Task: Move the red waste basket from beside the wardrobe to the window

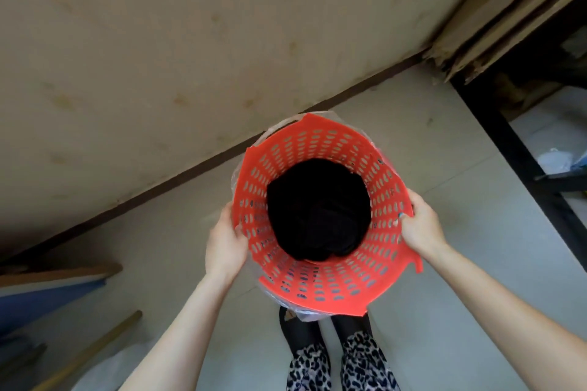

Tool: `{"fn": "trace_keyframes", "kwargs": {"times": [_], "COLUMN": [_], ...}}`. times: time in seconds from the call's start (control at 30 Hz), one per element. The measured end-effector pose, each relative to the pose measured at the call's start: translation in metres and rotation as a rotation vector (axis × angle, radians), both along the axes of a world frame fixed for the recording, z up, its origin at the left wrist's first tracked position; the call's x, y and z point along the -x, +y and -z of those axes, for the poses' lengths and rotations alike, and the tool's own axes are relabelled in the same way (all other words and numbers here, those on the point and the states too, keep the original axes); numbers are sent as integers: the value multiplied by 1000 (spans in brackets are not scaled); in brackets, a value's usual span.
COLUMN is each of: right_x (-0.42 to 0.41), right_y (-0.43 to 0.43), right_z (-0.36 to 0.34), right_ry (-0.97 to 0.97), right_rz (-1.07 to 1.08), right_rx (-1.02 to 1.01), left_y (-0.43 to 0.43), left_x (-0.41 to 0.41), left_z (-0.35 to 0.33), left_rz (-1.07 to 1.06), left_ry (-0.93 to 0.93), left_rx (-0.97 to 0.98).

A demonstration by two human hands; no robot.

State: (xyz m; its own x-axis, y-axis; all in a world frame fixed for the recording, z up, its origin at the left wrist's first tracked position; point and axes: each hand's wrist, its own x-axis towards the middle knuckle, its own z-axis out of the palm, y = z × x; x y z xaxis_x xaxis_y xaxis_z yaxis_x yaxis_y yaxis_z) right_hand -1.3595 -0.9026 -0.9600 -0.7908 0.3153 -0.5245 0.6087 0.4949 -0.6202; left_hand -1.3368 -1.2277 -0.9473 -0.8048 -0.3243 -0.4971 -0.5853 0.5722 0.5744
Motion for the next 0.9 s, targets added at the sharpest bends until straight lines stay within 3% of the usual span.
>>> {"fn": "trace_keyframes", "kwargs": {"times": [0.5, 0.9], "right_x": [-6, -5], "right_y": [-10, -5], "right_z": [133, 173], "right_ry": [-80, -117], "right_rz": [17, -58], "right_rx": [16, 28], "left_y": [-11, -4], "left_x": [1, -1], "left_z": [116, 154], "left_rz": [-13, -16], "left_ry": [-67, -94], "left_rx": [23, 67]}}
